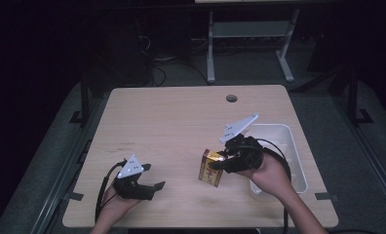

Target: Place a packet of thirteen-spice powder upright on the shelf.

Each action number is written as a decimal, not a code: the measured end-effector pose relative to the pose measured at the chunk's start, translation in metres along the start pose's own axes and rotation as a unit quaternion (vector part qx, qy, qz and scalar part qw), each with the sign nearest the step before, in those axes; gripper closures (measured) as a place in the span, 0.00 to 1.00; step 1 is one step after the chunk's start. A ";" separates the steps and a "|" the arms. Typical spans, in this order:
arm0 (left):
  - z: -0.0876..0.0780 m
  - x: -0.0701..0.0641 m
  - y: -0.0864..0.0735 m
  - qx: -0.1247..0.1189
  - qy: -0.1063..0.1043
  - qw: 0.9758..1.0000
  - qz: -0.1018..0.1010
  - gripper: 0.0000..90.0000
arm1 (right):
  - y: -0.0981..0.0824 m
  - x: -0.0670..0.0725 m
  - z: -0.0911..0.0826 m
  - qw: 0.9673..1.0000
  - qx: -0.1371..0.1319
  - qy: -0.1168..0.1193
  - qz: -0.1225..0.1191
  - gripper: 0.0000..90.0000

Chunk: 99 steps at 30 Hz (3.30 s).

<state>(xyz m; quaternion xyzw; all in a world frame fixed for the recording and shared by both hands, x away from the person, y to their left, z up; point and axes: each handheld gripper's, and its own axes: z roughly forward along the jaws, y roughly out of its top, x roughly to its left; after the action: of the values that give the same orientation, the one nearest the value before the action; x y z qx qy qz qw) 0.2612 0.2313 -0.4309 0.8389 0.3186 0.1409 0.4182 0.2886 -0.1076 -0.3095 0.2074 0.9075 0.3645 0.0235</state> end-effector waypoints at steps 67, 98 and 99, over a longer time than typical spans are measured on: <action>-0.006 0.021 -0.009 -0.024 0.006 0.998 -0.049 0.20 | -0.074 -0.073 -0.085 0.995 0.058 -0.076 -0.017 0.76; -0.004 0.023 -0.010 -0.021 0.002 0.998 -0.053 0.21 | -0.103 -0.095 -0.061 0.994 0.089 -0.068 0.015 0.75; -0.004 0.023 -0.010 -0.021 0.002 0.998 -0.053 0.21 | -0.106 -0.097 -0.060 0.993 0.091 -0.067 0.017 0.75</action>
<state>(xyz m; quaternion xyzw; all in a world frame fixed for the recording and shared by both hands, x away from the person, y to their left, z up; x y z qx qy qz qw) 0.2724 0.2527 -0.4368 0.8117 0.3603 0.1264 0.4419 0.3272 -0.2531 -0.3473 0.2483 0.9296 0.2659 0.0589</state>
